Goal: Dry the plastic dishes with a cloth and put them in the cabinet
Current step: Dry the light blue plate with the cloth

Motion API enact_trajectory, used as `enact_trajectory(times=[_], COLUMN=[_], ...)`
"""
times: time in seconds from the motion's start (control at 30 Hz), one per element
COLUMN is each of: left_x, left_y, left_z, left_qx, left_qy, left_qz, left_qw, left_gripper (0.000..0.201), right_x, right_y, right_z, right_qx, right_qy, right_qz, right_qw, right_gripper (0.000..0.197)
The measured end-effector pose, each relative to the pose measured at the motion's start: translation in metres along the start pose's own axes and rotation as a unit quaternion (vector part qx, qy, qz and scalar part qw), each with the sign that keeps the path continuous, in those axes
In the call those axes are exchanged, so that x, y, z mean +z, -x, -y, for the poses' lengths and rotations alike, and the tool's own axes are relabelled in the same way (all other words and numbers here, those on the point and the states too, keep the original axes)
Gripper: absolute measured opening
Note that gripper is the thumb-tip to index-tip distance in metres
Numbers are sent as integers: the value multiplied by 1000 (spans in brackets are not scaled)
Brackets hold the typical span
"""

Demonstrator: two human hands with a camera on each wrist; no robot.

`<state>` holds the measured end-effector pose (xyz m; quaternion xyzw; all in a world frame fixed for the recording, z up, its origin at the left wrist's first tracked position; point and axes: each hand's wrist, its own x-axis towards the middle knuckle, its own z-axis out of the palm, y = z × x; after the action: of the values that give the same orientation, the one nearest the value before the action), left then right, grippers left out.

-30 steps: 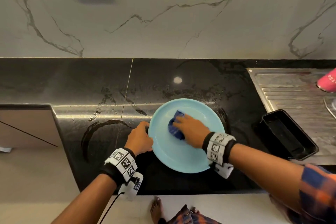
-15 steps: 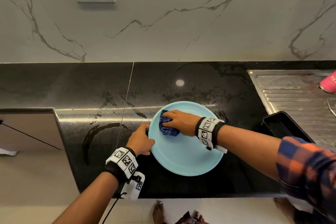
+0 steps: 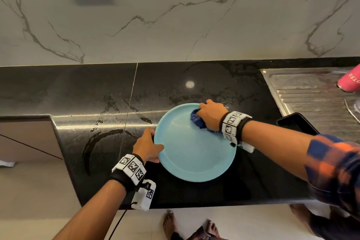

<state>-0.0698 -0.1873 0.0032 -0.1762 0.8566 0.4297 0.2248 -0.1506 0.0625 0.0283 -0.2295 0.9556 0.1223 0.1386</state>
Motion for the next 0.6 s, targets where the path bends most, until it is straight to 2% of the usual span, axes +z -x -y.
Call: enact_trajectory(times=[0.07,0.17,0.27,0.37,0.47,0.53,0.6], left_x=[1,2,2,2,1,0,-1], left_y=[-1,-2,-3,-2,0,2,3], left_z=[0,0,-1,-2,-1,0,1], left_qx=[-4,-14,-26,-21,-16,-13,-13], left_qy=[5,32,69,79,93,95,96], left_qz=[3,19,45,57,58,57,52], left_qw=[1000,999,996,995,994,994,994], left_gripper=[34,32,31,34,37,36,34], right_x=[2,12,16,11,7,6,8], right_y=[26,69,97,105,98,89,77], right_z=[-2,10,38,77,105,104,86], right_qx=[50,90,92,61,20,21,52], right_qy=[-20,-71,-134,-191,-197,-211,-244], right_qz=[39,74,97,95,87,65,35], right_qw=[998,991,982,975,976,975,968], right_gripper=[30,30,32,37,32,27,33])
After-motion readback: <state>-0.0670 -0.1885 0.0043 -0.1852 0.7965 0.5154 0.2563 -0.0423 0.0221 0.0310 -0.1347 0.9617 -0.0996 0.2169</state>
